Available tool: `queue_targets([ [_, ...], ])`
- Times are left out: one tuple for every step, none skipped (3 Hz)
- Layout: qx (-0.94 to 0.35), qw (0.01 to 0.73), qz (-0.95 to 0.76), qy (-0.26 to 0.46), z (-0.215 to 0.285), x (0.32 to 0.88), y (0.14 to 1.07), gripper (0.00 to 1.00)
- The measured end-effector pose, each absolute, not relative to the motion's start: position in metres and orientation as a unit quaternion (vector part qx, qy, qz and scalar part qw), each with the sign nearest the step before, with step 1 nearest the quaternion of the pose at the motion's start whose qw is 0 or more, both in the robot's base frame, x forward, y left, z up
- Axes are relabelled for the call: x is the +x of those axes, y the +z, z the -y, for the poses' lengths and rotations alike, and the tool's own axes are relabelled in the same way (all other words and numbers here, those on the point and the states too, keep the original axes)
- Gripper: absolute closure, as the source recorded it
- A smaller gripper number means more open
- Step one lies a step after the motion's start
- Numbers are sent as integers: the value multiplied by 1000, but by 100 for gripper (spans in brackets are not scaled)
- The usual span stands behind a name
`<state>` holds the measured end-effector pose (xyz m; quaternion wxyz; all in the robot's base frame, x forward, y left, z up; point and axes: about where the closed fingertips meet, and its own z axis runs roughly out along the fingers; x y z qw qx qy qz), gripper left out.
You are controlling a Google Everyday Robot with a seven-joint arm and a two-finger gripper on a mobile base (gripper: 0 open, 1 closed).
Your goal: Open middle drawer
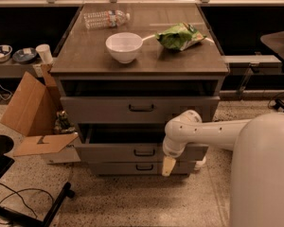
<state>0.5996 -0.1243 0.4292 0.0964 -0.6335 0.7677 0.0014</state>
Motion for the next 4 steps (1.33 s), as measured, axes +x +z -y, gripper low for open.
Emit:
queue_targets([
  [-638,88,-765,-8,121,585,428,35],
  [-635,66,-767,-69,145,548,460,66],
  [-615,44,-778,-118,177,514,495,89],
  [-574,6,-808,-132,221,466,511,100],
])
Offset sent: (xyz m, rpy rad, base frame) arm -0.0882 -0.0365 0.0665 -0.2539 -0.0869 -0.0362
